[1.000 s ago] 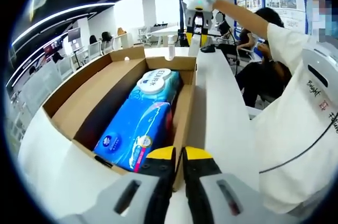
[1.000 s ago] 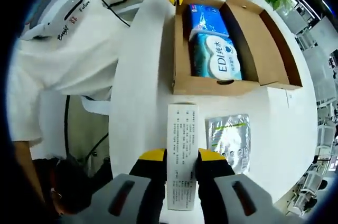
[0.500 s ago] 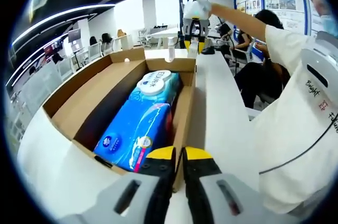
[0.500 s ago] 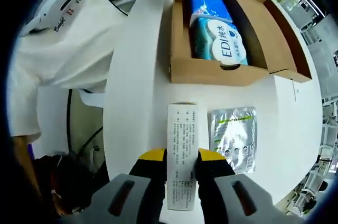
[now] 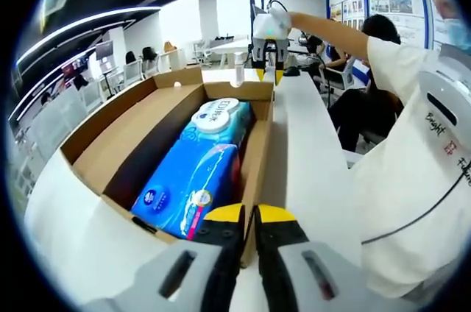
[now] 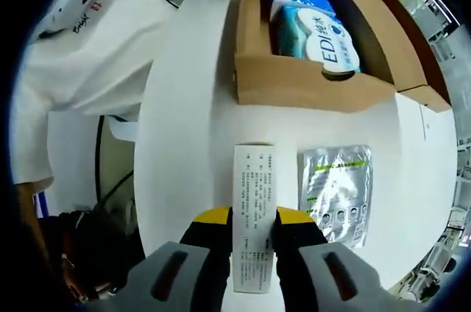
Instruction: Operate the shoe box by opening the lid, removing the specified soft item, and placing it in the target area until the item is outside and the box remains undamaged.
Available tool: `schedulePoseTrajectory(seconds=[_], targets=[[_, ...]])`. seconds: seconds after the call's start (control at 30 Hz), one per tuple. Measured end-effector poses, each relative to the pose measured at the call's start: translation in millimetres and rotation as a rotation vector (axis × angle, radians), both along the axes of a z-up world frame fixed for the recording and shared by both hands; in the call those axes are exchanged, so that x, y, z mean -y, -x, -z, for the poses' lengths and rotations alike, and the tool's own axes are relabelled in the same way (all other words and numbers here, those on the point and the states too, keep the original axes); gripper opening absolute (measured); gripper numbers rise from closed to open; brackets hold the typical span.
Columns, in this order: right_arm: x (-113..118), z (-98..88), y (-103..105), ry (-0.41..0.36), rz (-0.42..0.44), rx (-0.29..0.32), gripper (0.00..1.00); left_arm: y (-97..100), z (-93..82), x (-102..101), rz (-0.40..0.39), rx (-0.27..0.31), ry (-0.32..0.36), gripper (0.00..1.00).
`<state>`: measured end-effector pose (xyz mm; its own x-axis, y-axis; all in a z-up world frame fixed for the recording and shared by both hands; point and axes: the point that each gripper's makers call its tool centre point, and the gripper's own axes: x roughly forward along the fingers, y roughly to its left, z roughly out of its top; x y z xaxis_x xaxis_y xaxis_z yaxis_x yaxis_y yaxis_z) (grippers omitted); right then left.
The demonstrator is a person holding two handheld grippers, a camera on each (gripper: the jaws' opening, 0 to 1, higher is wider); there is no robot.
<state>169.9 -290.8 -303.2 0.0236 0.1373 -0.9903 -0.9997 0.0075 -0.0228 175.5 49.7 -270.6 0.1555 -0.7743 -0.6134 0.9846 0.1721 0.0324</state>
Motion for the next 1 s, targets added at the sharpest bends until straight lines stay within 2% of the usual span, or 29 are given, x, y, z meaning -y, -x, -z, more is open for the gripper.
schedulePoseTrajectory(seconds=[0.57, 0.77, 1.0], targets=[[0.0, 13.1, -1.8, 0.016, -0.041, 0.012, 0.2, 0.3, 0.1, -0.2, 0.001, 0.003, 0.003, 0.05], [3.4, 14.8, -6.2, 0.007, 0.018, 0.019, 0.21, 0.2, 0.2, -0.2, 0.003, 0.002, 0.004, 0.05], [2.7, 15.4, -7.9, 0.008, -0.013, 0.043, 0.21, 0.6, 0.2, 0.3, 0.002, 0.003, 0.007, 0.05]])
